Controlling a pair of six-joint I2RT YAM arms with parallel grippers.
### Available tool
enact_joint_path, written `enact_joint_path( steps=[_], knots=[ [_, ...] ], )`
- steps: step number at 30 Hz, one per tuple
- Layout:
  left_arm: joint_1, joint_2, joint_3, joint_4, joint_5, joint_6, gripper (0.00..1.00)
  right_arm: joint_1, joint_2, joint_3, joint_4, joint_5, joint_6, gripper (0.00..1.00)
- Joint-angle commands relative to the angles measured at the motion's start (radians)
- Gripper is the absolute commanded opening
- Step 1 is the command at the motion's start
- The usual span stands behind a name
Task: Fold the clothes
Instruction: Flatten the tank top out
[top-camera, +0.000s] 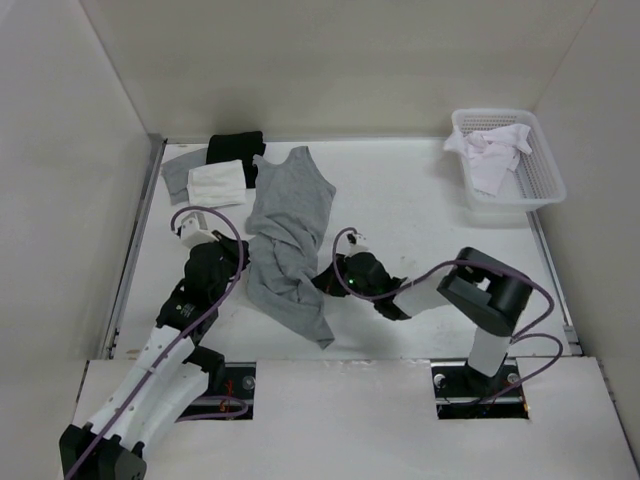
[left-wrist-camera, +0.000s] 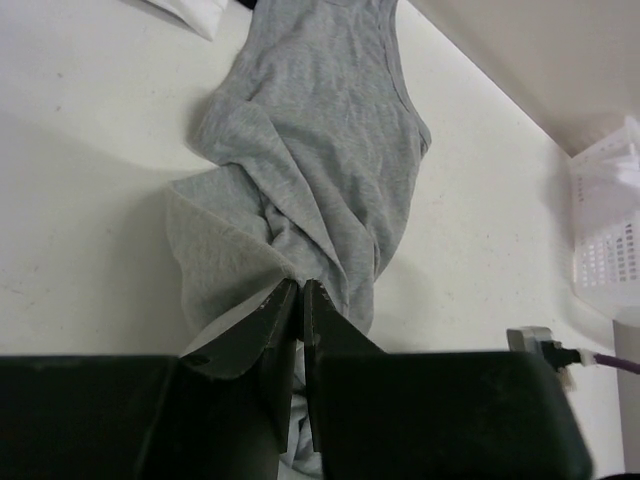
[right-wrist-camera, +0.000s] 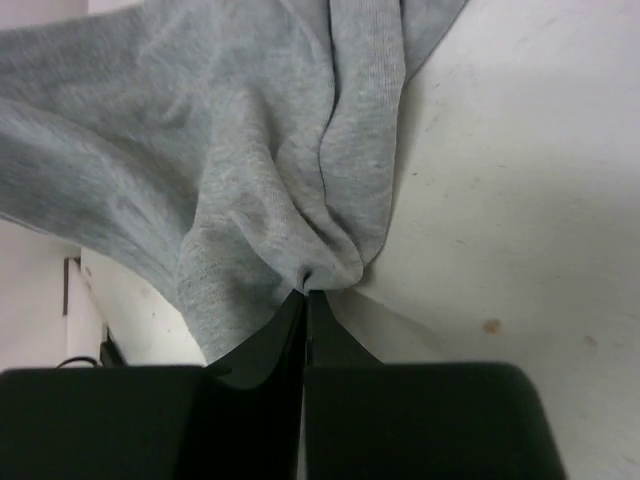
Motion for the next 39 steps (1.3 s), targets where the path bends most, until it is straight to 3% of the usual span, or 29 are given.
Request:
enact_joint_path(
  steps=[1,3,4,5,8,10,14,18,22,25,29,34,36,39],
  knots=[
    [-0.008,-0.002,0.011,0.090,0.000,0.022,0.05,-0.002,-0.352,-0.123,-0.065,0.150,-0.069,0.00],
    [-0.002,-0.001,0.009,0.098,-0.002,0.022,0.05,-0.002,-0.485,-0.145,-0.176,0.178,-0.092,0.00],
    [0.004,-0.001,0.012,0.105,-0.002,0.022,0.05,0.004,-0.605,-0.145,-0.306,0.199,-0.115,0.00],
    [0.017,-0.005,0.020,0.109,-0.002,0.017,0.05,0.030,-0.775,-0.092,-0.561,0.245,-0.147,0.01],
    [0.034,-0.027,0.035,0.109,-0.002,0.013,0.05,0.053,-0.885,0.006,-0.820,0.296,-0.197,0.02],
    [0.035,-0.034,0.038,0.104,-0.002,0.013,0.05,0.050,-0.897,0.045,-0.900,0.295,-0.221,0.02],
    [0.027,-0.041,0.032,0.096,-0.002,0.013,0.05,-0.064,-0.797,0.060,-0.867,0.241,-0.272,0.02],
    [0.038,0.001,0.006,0.110,0.006,0.013,0.05,-0.186,-0.564,0.109,-0.703,0.129,-0.306,0.03],
    [0.072,0.047,-0.018,0.150,0.000,0.009,0.05,-0.272,-0.266,0.272,-0.628,0.061,-0.326,0.02],
    [0.103,0.047,-0.018,0.161,-0.002,0.008,0.05,-0.304,-0.146,0.370,-0.620,0.046,-0.320,0.05],
    [0.133,0.044,-0.017,0.167,-0.003,0.003,0.05,-0.341,-0.103,0.401,-0.583,0.052,-0.298,0.24],
    [0.129,0.061,-0.029,0.168,-0.003,0.003,0.05,-0.342,-0.340,0.159,-0.528,0.095,-0.301,0.51],
    [0.130,0.068,-0.035,0.173,0.000,0.008,0.05,-0.338,-0.432,0.039,-0.496,0.095,-0.294,0.48],
    [0.135,0.075,-0.038,0.184,0.006,0.008,0.05,-0.283,-0.497,-0.106,-0.457,0.033,-0.277,0.15]
  ],
)
